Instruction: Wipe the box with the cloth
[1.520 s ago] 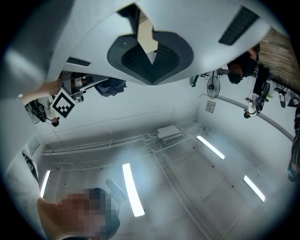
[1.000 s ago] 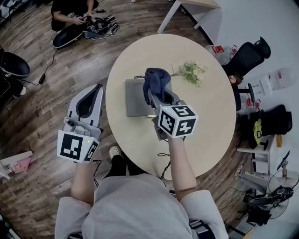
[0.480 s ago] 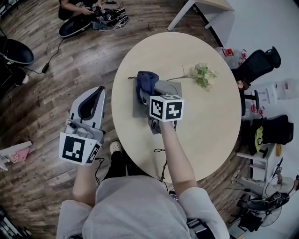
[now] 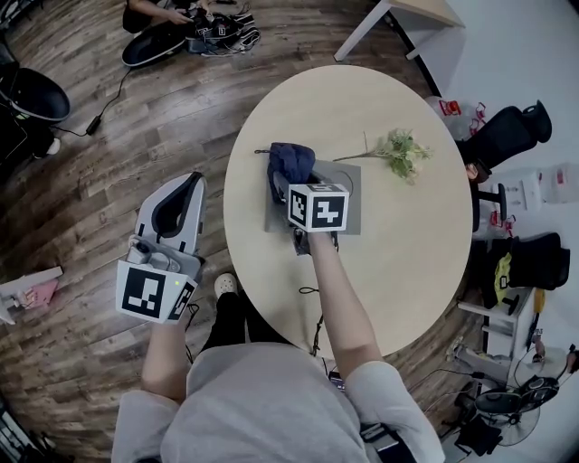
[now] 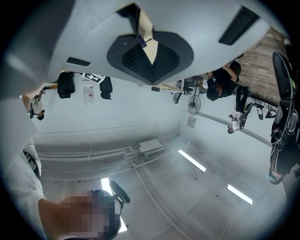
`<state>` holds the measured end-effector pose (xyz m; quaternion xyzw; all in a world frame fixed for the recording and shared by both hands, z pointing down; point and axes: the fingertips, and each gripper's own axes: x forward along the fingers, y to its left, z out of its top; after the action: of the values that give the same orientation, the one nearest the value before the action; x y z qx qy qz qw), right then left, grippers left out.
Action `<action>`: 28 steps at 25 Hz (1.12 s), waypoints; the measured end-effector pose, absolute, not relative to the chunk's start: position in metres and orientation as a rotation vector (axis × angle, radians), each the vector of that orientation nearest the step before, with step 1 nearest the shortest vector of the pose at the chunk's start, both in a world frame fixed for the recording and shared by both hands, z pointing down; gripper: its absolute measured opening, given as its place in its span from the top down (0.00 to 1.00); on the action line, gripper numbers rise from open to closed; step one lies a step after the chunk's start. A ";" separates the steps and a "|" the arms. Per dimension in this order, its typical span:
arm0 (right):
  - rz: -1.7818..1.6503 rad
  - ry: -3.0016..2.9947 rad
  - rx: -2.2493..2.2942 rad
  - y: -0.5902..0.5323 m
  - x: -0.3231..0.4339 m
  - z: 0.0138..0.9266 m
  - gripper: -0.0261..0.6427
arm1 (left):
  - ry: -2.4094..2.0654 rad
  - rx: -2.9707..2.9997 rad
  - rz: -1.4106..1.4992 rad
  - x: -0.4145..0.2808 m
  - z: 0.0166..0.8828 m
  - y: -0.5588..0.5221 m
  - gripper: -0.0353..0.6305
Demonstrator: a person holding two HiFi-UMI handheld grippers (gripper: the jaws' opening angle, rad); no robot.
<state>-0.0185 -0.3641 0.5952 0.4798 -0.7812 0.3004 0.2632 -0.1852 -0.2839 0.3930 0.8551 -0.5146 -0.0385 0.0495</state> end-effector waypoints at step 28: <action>0.683 -1.976 1.392 -0.373 0.064 0.609 0.86 | -1.451 2.669 -0.085 -0.129 0.393 -0.296 0.94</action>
<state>0.0636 -0.3730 0.6085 0.5268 -0.7482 0.2584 0.3097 -0.1288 -0.2963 0.3928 0.8771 -0.4769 -0.0278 0.0511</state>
